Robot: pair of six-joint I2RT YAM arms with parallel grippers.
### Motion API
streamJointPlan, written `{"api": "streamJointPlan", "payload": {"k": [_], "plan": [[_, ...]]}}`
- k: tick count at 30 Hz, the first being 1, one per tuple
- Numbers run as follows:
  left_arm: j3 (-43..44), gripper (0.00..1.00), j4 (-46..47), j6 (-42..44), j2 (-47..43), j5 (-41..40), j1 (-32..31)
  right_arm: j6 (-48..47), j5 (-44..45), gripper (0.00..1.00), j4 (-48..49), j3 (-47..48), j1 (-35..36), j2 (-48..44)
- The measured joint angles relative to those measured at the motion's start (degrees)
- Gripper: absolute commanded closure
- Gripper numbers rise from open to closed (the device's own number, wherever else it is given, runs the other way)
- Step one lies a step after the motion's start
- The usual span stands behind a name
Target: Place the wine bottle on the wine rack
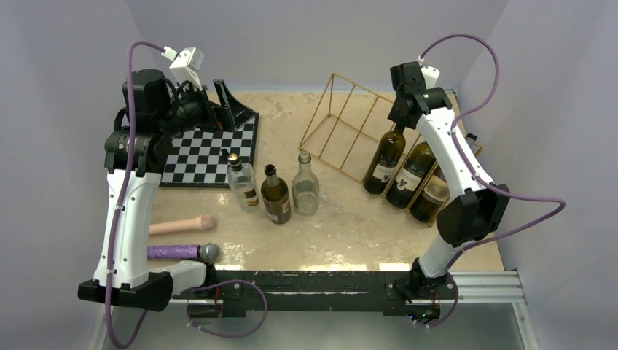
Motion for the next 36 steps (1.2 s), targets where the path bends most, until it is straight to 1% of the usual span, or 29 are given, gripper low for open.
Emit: {"api": "streamJointPlan", "payload": {"k": [2, 8, 11, 16, 19, 21, 24, 30, 36], "plan": [[0.0, 0.04, -0.02, 0.0, 0.02, -0.09, 0.0, 0.37, 0.0, 0.73, 0.37, 0.72, -1.01, 1.36], [0.0, 0.04, -0.07, 0.04, 0.07, -0.35, 0.0, 1.4, -0.98, 0.67, 1.46, 1.14, -3.78, 3.48], [0.02, 0.04, -0.11, 0.13, 0.13, -0.42, 0.0, 1.64, -1.51, 0.61, 1.86, 1.38, -4.79, 4.35], [0.02, 0.04, -0.37, 0.52, 0.31, -0.79, 0.0, 3.52, -3.34, 0.48, 1.33, 1.79, -5.44, 6.56], [0.02, 0.04, -0.44, 0.9, 0.37, -0.85, 0.0, 4.17, -4.37, 0.42, -0.28, 2.12, -5.49, 8.81], [0.02, 0.04, -0.5, 1.03, 0.35, -0.9, 0.0, 4.42, -4.44, 0.34, -1.33, 2.8, -5.68, 10.14], [0.02, 0.04, -0.81, 1.05, 0.35, -1.01, 0.0, 4.85, -4.46, 0.27, -2.93, 3.32, -5.97, 10.62], [0.02, 0.04, -1.18, 1.05, 0.35, -1.2, 0.0, 4.39, -4.44, 0.15, -3.85, 3.37, -5.95, 7.39], [0.02, 0.04, -1.18, 1.03, 0.35, -1.22, 0.0, 0.46, -5.81, 0.13, -3.13, 3.61, -5.7, -1.9]]}}
